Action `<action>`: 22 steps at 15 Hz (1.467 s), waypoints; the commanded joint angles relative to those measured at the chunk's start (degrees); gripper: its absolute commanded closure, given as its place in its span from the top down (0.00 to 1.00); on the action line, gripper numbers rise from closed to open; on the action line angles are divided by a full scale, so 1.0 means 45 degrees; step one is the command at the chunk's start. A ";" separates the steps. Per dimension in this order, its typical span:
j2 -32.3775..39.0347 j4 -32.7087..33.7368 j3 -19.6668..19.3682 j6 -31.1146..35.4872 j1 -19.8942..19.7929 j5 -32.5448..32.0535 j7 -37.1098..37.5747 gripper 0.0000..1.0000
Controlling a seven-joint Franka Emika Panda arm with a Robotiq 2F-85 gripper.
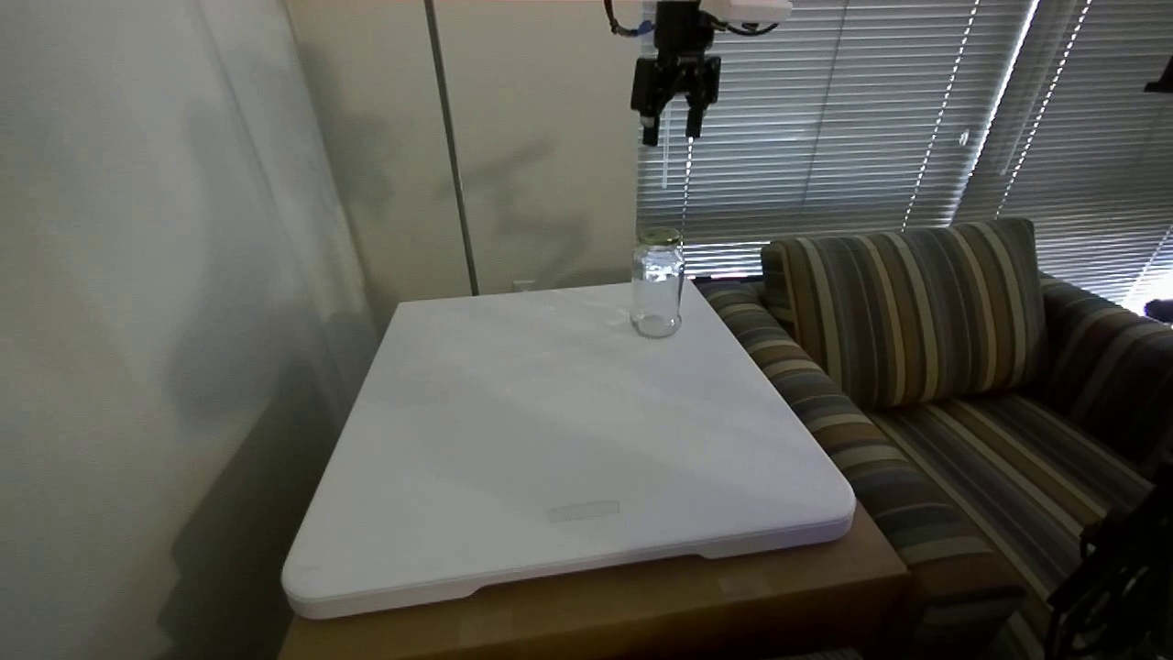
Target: Uncover the container
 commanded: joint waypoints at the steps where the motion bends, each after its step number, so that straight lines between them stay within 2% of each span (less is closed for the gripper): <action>1: 0.0973 0.1162 0.0076 -0.0560 -0.0177 0.0023 0.0045 1.00; 17: 0.3833 0.3997 0.0296 -0.2311 -0.0362 0.0235 -0.0041 1.00; 18: 0.3757 0.3984 0.0197 -0.2443 -0.0282 0.0284 0.0120 1.00; 19: 0.3398 0.3134 0.0080 -0.1734 -0.0131 0.0084 0.0084 1.00; 22: 0.3534 0.3463 0.0081 -0.1975 -0.0130 0.0092 0.0111 1.00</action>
